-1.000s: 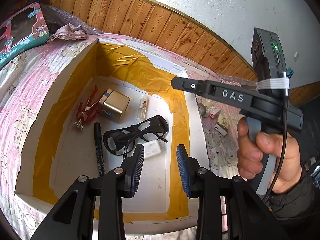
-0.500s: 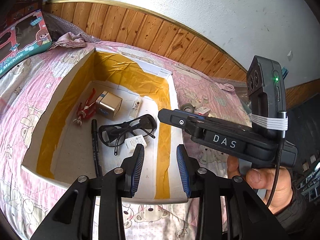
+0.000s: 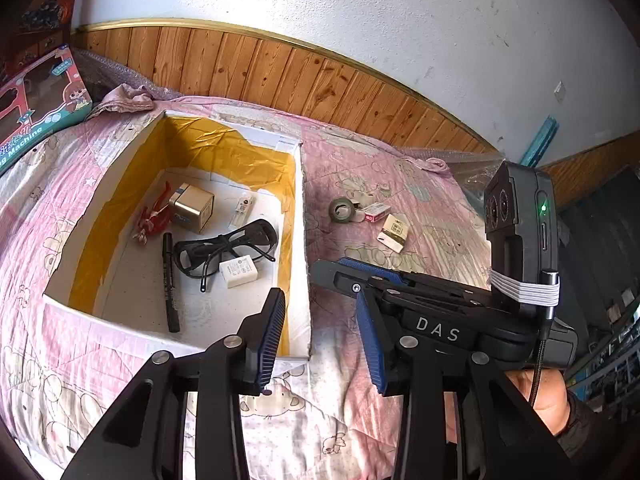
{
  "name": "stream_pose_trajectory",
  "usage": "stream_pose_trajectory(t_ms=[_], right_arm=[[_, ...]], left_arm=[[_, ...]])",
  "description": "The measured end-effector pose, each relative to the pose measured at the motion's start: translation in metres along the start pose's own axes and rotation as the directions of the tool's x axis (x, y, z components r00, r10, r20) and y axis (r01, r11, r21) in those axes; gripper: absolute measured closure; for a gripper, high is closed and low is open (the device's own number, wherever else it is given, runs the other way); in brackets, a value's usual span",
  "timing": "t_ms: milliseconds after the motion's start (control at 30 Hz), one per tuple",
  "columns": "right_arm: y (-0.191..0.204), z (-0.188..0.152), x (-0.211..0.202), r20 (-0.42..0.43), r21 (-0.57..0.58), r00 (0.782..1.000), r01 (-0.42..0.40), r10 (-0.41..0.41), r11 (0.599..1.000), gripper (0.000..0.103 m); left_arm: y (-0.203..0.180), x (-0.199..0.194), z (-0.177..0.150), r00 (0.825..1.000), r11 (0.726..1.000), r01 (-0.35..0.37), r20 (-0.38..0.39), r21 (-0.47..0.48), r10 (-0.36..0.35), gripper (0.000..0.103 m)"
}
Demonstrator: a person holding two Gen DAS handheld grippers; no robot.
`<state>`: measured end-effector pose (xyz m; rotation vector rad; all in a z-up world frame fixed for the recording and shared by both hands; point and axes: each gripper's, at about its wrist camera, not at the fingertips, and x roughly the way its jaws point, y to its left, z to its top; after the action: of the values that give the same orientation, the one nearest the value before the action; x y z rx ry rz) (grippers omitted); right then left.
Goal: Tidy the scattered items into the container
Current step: 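Withdraw both open tools from the box back over the bedspread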
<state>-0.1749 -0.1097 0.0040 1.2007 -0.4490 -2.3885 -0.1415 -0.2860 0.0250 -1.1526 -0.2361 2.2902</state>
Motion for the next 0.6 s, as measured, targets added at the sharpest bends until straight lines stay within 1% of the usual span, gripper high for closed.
stream_pose_trajectory(t_ms=[167,233,367,600], right_arm=[[-0.019,-0.017,-0.024,0.027,0.044,1.000,0.009,-0.010,0.999,0.068],[-0.029,-0.025,-0.033,0.033,0.062,0.999,0.012,-0.014,0.998,0.068],[-0.049,-0.041,-0.046,0.041,0.107,0.999,0.019,-0.023,0.994,0.068],[-0.095,-0.056,-0.073,0.080,0.207,0.995,0.040,-0.058,0.978,0.067]], left_arm=[[-0.023,-0.002,-0.005,1.000,0.999,0.010,-0.002,0.031,-0.010,0.062],[-0.034,-0.001,-0.008,1.000,0.999,0.010,-0.008,0.042,-0.010,0.057],[-0.058,0.006,-0.014,0.999,0.997,0.021,-0.027,0.073,-0.019,0.056],[-0.096,0.027,-0.008,0.999,0.992,0.033,-0.044,0.123,-0.027,0.047]])
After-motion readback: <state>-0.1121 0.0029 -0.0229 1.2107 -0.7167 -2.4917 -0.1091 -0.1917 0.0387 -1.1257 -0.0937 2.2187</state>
